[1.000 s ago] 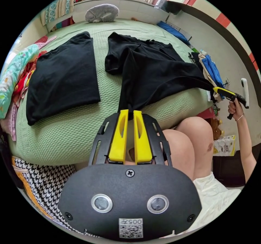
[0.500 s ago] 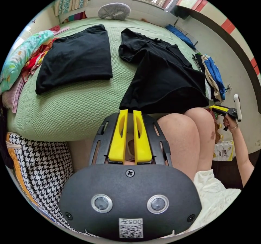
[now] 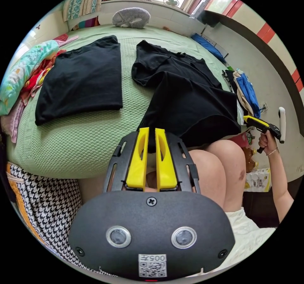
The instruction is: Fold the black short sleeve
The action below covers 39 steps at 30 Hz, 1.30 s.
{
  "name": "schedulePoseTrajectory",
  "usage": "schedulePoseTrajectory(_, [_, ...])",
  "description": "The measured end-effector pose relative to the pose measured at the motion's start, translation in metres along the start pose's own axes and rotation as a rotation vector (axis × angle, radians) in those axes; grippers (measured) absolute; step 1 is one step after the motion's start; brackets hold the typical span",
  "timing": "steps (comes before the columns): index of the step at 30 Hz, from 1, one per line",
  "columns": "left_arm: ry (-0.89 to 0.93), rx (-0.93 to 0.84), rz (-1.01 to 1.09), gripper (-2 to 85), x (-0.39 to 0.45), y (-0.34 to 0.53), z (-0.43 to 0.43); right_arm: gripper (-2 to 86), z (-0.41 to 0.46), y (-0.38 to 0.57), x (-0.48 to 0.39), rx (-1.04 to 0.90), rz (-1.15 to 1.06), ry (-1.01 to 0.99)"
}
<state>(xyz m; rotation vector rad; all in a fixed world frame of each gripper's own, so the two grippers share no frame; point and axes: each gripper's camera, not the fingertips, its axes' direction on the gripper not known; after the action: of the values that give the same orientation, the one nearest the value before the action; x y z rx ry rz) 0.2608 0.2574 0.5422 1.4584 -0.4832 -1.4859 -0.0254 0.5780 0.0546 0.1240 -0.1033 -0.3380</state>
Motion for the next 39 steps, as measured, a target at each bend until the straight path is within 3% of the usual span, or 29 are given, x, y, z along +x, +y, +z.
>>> schedulePoseTrajectory(10, [-0.053, -0.004, 0.019, 5.2, 0.009, 0.005, -0.011, -1.1, 0.071, 0.032, -0.048, -0.237, -0.155, -0.018])
schedulePoseTrajectory(14, [-0.048, -0.004, 0.012, 5.9, 0.003, 0.007, -0.019, -1.0, 0.080, 0.069, -0.048, -0.331, -0.232, 0.159])
schedulePoseTrajectory(19, [-0.037, -0.033, 0.027, 11.5, 0.002, 0.008, -0.015, 0.5, 0.044, 0.071, -0.021, -0.188, -0.093, 0.142])
schedulePoseTrajectory(22, [-0.068, -0.052, 0.025, 13.2, 0.002, 0.010, -0.012, 6.3, 0.027, 0.070, -0.003, -0.094, 0.000, 0.135])
schedulePoseTrajectory(28, [-0.108, -0.076, 0.053, 13.1, 0.007, 0.011, -0.014, 10.8, 0.036, 0.087, 0.012, -0.100, 0.070, 0.090])
schedulePoseTrajectory(39, [-0.159, -0.105, 0.095, 13.0, 0.012, 0.016, -0.034, 8.0, 0.043, 0.105, -0.007, -0.101, 0.085, 0.083])
